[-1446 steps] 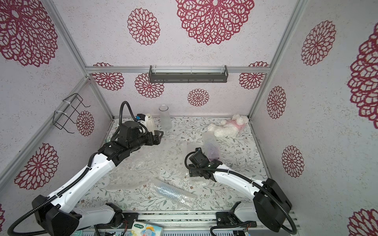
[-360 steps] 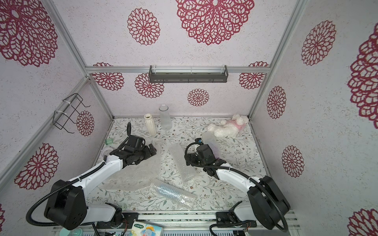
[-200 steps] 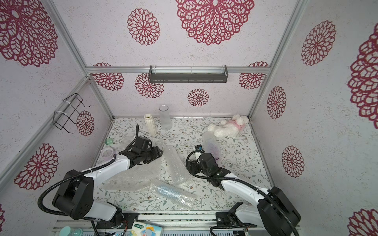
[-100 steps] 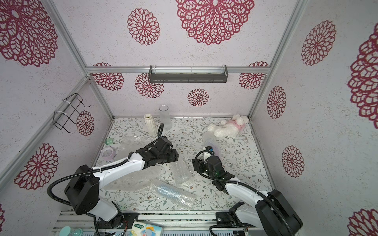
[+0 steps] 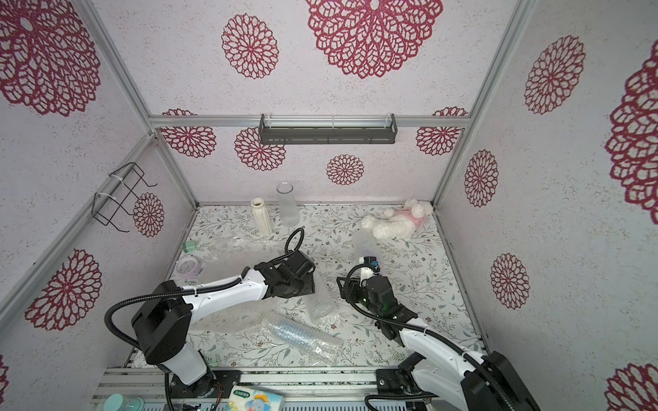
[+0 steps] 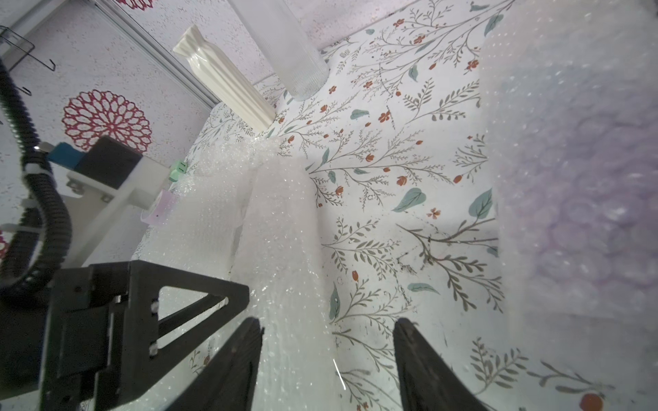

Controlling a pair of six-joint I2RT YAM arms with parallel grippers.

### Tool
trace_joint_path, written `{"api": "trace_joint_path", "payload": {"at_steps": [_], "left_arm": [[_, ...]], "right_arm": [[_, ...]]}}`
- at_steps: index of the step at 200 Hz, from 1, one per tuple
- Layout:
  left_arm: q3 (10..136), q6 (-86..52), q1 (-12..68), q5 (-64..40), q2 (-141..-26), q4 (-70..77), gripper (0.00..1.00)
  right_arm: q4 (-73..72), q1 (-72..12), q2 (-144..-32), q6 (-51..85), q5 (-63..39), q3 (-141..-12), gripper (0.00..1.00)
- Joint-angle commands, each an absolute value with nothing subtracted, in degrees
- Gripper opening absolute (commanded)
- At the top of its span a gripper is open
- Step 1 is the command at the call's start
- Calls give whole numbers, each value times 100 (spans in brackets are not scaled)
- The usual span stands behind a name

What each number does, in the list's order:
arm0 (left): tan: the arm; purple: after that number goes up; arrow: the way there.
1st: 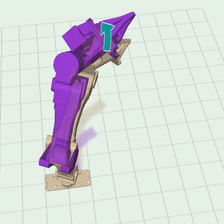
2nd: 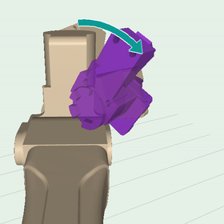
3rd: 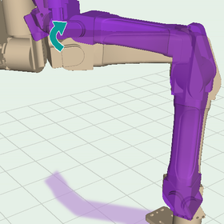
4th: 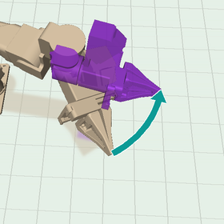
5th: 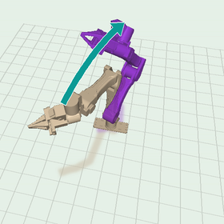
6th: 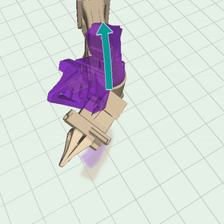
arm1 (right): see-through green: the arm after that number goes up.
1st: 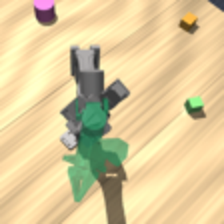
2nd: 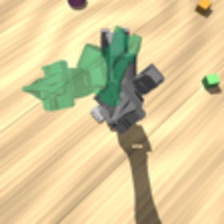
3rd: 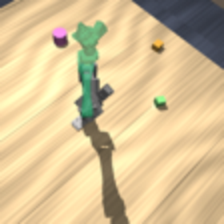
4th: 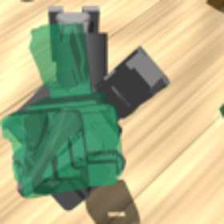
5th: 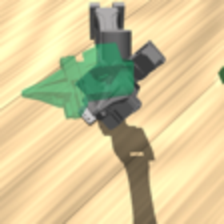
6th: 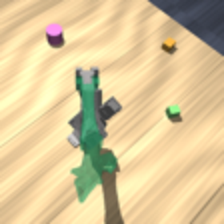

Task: Unwrap the vase from the bubble wrap
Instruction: Move the bubble wrap onto the bubble wrap.

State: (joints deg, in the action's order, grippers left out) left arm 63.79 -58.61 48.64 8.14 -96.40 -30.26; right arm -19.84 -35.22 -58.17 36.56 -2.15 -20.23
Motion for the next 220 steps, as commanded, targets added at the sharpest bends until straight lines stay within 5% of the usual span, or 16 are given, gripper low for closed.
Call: {"api": "trace_joint_path", "payload": {"at_steps": [1, 100, 220], "left_arm": [[5850, -6204, 4727, 838, -9577, -3627, 63], [4665, -7031, 4157, 81, -8977, -3095, 59], [4799, -7059, 4056, 222, -8893, -3186, 57]], "right_arm": [[-1986, -3516, -5956, 3661, -373, -2138, 62], [-2660, -3753, -6624, 4097, -634, -2082, 62], [-3494, -4454, -6810, 4447, -714, -1901, 67]]}}
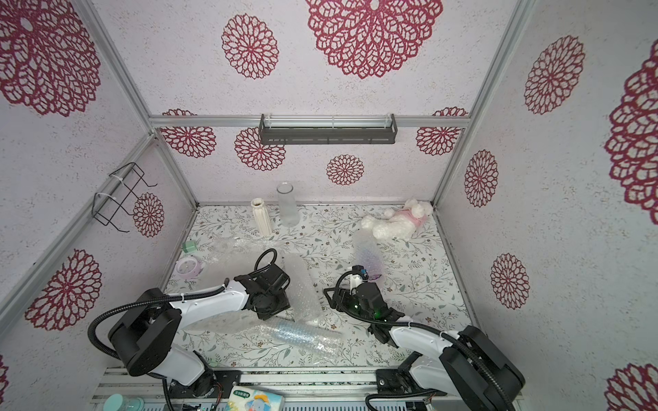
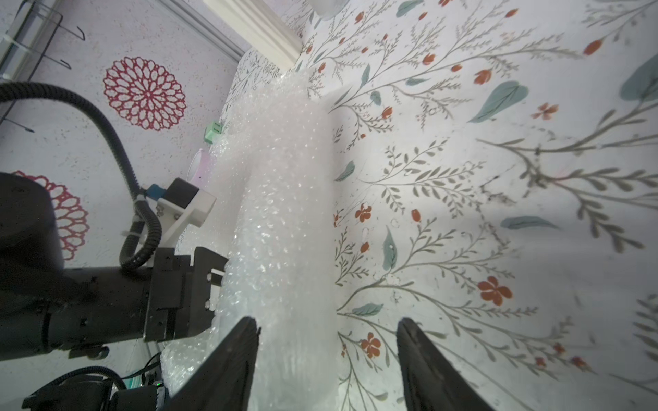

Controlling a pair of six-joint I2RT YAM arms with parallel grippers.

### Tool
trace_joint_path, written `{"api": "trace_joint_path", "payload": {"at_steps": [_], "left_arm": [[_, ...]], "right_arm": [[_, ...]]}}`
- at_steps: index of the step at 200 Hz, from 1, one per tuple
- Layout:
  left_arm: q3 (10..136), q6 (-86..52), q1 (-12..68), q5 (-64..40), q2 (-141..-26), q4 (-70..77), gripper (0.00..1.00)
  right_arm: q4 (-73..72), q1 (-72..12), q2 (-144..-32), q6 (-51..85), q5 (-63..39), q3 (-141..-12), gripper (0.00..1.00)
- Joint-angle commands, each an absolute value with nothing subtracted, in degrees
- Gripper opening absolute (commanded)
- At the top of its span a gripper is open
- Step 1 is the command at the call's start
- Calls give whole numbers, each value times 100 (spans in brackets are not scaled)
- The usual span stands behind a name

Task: Unwrap the vase from the bubble wrap
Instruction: Move the bubble wrap onto the bubble wrap.

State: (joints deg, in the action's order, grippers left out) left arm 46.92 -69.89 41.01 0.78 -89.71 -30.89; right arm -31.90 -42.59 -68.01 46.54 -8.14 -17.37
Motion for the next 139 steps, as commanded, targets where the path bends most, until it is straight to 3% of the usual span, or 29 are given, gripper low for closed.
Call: {"api": "trace_joint_path", "payload": {"at_steps": [1, 83, 115, 139], "left_arm": [[4799, -7054, 4058, 225, -8889, -3188, 57], [4992, -6847, 3948, 591, -8292, -3261, 58], [4987, -6645, 3942, 1059, -7400, -2911, 65], [5317, -6278, 3959, 1168, -7420, -2786, 70]], "right_arm": [[-3505, -4460, -6811, 4447, -713, -1900, 67], [-4027, -4509, -7273, 4500, -861, -2057, 67], [-4005, -4509, -6976, 4469, -665, -1977, 67], [-3785, -4509, -6615, 4416, -383, -1918, 67]]}}
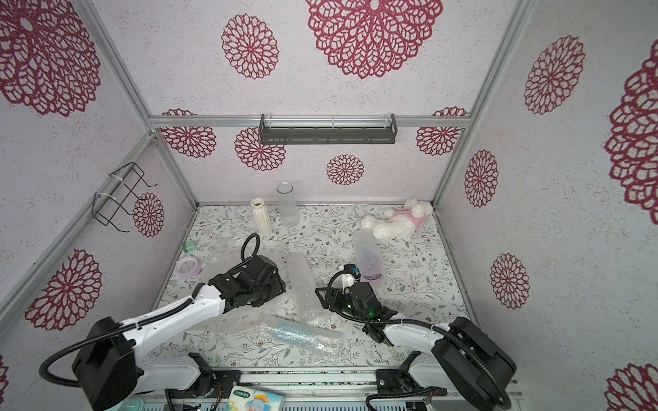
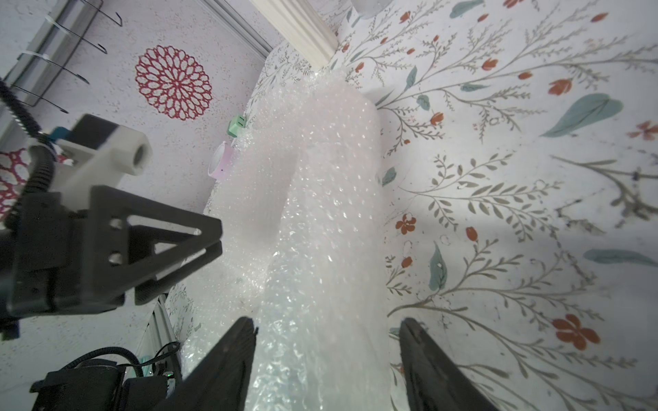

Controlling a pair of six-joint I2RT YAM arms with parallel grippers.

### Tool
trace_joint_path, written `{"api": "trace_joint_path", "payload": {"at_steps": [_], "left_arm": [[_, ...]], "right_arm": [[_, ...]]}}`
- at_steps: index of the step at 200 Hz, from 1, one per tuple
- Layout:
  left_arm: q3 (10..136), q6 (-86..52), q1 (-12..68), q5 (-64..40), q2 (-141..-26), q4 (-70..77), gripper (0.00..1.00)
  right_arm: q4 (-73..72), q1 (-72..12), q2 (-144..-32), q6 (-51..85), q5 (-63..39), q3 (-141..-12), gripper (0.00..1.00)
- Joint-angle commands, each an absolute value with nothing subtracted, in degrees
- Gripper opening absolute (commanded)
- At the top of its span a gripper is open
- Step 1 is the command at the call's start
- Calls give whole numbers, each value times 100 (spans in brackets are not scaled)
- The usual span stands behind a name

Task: Unwrap the vase from the bubble wrap
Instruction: Move the bubble wrap onto the bubble wrap.

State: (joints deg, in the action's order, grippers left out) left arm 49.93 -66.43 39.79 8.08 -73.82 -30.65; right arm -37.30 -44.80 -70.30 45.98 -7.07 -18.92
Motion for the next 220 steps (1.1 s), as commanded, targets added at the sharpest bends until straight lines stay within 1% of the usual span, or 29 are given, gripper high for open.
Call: {"api": "trace_joint_path", "payload": {"at_steps": [1, 41, 70, 126, 158, 220], "left_arm": [[5339, -6263, 3962, 1164, -7437, -2786, 70], [6194, -5881, 4214, 1120, -8553, -3338, 70], [6341, -5966, 4383, 912, -9041, -3311, 69], [6017, -6251, 4568, 701, -9226, -2931, 69], [5849, -6319, 4575, 726, -9303, -2918, 69], [5410, -6503, 4578, 712, -9106, -2860, 68]], "right_arm": [[-3764, -4509, -6603, 4414, -363, -1917, 67], [-3277, -4397, -6011, 4316, -45, -1787, 67], [-3014, -4333, -5819, 4281, -60, -1694, 67], [-2988, -4280, -5960, 4445, -304, -1505, 68], [-3438, -4250, -6237, 4630, -569, -1395, 68], [-4539, -4245, -6884, 5087, -976, -1419, 67]]}}
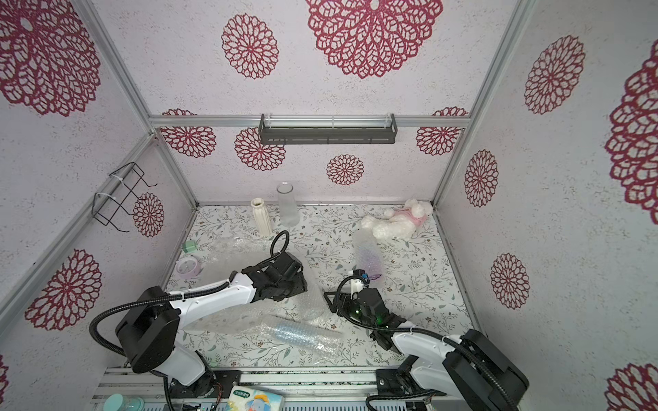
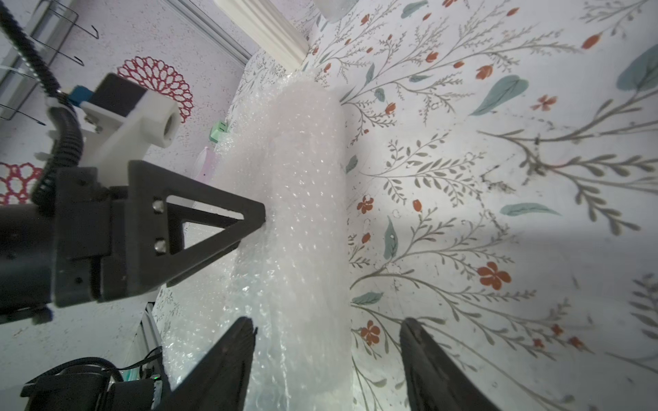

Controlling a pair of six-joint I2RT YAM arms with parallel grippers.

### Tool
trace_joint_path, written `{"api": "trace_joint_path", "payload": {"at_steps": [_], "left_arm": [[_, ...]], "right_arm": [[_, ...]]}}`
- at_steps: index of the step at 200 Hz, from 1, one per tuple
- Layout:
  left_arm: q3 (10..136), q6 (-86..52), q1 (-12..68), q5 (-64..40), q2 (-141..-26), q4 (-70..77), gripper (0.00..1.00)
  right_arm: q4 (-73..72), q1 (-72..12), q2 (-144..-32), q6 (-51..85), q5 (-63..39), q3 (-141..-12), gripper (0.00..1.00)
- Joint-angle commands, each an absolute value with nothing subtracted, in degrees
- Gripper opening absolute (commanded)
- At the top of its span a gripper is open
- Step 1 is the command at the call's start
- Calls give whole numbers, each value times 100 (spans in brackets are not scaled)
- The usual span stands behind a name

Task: Unwrap the vase from the bubble wrap
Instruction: Move the bubble wrap onto the bubble wrap.

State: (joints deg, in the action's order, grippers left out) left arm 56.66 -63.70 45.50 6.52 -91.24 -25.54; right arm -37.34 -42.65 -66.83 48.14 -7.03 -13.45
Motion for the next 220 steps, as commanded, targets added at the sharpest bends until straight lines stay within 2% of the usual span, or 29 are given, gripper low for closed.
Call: {"api": "trace_joint_path", "payload": {"at_steps": [1, 34, 48, 60, 86, 109, 148, 220], "left_arm": [[5408, -6503, 4574, 712, -9106, -2858, 68], [5383, -6499, 4579, 713, -9123, -2813, 68], [5387, -6490, 4578, 703, -9116, -2770, 68], [5396, -6485, 4578, 706, -9125, -2769, 68], [5364, -6478, 4575, 705, -9101, -2766, 68], [5322, -6506, 4579, 710, -9073, -2760, 68], [5203, -6550, 4578, 700, -8952, -2784, 68], [5003, -6592, 4570, 712, -8798, -2865, 68]], "right_arm": [[-4568, -4245, -6905, 5092, -985, -1421, 67], [-5252, -4325, -7530, 5348, -1277, -1592, 61], [-5300, -4408, -7686, 5379, -1294, -1672, 54], [-5285, -4454, -7747, 5379, -1300, -1736, 44], [-5115, -4474, -7622, 5297, -1195, -1784, 13], [-4604, -4474, -7340, 5044, -920, -1855, 0], [-3912, -4474, -7009, 4675, -506, -1951, 0], [-3507, -4474, -6734, 4447, -68, -1897, 0]]}}
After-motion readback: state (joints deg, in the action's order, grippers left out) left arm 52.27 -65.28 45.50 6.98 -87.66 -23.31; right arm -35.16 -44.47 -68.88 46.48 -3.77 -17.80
